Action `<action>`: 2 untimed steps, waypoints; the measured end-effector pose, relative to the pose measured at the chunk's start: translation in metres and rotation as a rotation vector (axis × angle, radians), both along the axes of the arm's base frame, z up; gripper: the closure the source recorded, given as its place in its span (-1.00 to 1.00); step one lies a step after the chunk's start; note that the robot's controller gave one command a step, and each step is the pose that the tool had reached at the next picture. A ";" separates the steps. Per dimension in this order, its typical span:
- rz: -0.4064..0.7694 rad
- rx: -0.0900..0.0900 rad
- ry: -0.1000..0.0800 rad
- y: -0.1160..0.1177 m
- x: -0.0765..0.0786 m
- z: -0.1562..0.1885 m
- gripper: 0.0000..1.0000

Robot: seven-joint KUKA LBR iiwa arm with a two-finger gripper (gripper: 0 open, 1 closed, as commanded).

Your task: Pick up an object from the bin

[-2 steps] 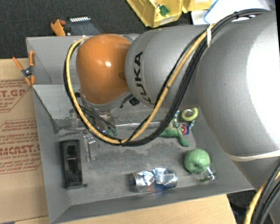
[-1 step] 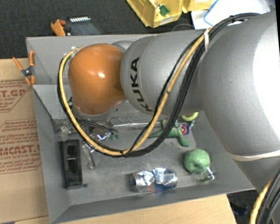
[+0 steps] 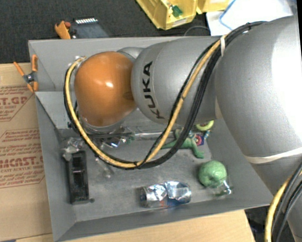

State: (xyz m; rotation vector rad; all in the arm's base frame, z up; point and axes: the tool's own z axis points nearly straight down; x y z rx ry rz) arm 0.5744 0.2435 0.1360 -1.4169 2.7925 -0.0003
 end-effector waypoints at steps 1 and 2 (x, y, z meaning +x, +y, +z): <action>0.094 0.001 -0.003 0.001 -0.009 -0.036 -1.00; 0.400 0.008 -0.013 0.008 0.000 -0.065 1.00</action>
Offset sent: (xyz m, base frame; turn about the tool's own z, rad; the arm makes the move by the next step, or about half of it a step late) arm -0.0005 0.0038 -0.0660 -0.4011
